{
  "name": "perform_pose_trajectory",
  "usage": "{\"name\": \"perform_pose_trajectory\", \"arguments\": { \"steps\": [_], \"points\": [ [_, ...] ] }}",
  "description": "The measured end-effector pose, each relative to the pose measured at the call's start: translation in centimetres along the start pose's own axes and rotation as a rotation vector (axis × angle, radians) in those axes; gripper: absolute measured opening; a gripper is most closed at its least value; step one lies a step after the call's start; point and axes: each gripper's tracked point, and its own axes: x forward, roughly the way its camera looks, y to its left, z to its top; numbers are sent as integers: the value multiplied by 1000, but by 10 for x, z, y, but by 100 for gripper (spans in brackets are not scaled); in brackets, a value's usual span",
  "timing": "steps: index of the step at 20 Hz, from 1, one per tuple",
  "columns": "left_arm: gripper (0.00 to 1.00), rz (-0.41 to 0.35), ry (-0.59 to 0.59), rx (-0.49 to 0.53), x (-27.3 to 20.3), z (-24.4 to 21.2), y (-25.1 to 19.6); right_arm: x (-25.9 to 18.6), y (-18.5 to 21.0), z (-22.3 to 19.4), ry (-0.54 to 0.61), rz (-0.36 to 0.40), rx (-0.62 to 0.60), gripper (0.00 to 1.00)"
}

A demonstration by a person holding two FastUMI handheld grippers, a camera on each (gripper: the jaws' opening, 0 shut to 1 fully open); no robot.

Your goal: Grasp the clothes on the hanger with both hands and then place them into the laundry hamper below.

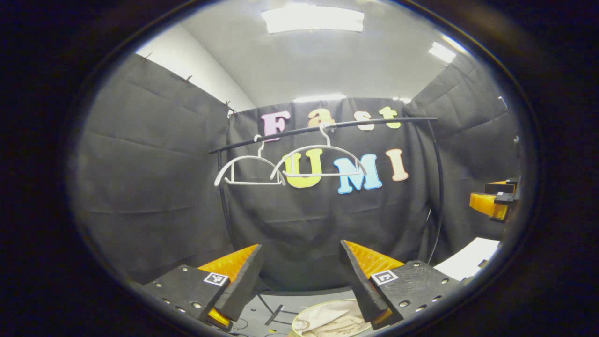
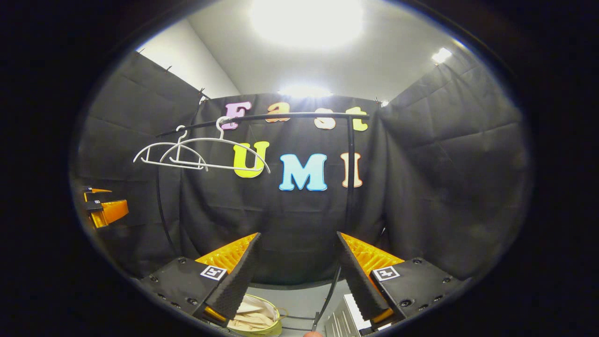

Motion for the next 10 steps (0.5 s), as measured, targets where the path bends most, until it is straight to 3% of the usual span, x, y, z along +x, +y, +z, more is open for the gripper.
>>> {"name": "perform_pose_trajectory", "arguments": {
  "steps": [10],
  "points": [
    [95,5,-41,-1,-3,9,-2,-5,-7,9,-34,-19,-12,96]
  ]
}}
